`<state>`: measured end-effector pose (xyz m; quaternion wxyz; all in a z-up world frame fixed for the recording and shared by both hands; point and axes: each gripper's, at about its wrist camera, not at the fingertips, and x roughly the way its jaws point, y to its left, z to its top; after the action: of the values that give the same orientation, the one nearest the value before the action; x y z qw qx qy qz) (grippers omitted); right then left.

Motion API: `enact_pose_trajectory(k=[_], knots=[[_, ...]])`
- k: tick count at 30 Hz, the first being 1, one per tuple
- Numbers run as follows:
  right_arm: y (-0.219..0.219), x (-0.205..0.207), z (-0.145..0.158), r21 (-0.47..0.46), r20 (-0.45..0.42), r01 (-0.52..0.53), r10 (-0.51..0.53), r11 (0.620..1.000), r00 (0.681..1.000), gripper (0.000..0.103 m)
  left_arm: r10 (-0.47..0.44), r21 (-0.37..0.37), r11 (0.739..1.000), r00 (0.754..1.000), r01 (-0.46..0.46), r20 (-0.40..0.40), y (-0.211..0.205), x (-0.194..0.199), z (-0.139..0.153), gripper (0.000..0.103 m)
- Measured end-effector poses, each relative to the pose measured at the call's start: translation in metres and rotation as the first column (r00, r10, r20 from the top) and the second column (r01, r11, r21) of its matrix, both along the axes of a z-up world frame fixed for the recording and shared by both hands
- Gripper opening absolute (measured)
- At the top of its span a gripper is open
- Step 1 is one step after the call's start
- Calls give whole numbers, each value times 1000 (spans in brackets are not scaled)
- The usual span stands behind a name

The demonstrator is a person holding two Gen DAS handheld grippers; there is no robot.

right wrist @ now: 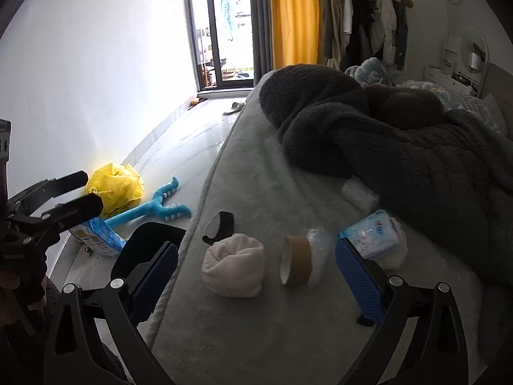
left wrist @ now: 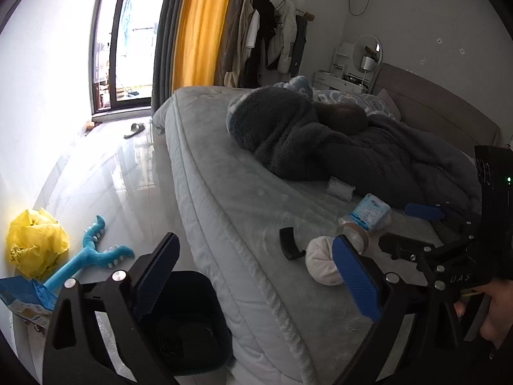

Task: Collect trash
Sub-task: 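Move both tools back over the bed toward the remaining items, then grasp the white rolled sock with the left gripper while the right grasps the black wheel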

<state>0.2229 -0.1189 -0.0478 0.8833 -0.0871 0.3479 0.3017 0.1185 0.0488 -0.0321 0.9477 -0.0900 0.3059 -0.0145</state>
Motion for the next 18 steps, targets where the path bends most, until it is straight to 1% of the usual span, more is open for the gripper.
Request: enact_pose_trajectory(k=[3,5,9,13,18], knots=[[-24,5,0,28,5,58,-58,998,998,99,-58,-23,998,998,57,-30,-15,5,-5,94],[-41,10,-2,45,-11,106,-106,993,994,99,-80,-23,997,996,79,-44,-25,8,-8,89],[-69,20,-8,91,-51,173,-169,981,984,99,-112,-39,993,990,109,-83,-40,17,-19,87],[-87,27,-17,114,-90,208,-199,971,976,97,-139,-41,990,982,135,-129,-56,26,-31,87],[-95,28,-24,99,-93,202,-193,974,977,93,-152,-43,988,976,147,-157,-69,33,-37,87]])
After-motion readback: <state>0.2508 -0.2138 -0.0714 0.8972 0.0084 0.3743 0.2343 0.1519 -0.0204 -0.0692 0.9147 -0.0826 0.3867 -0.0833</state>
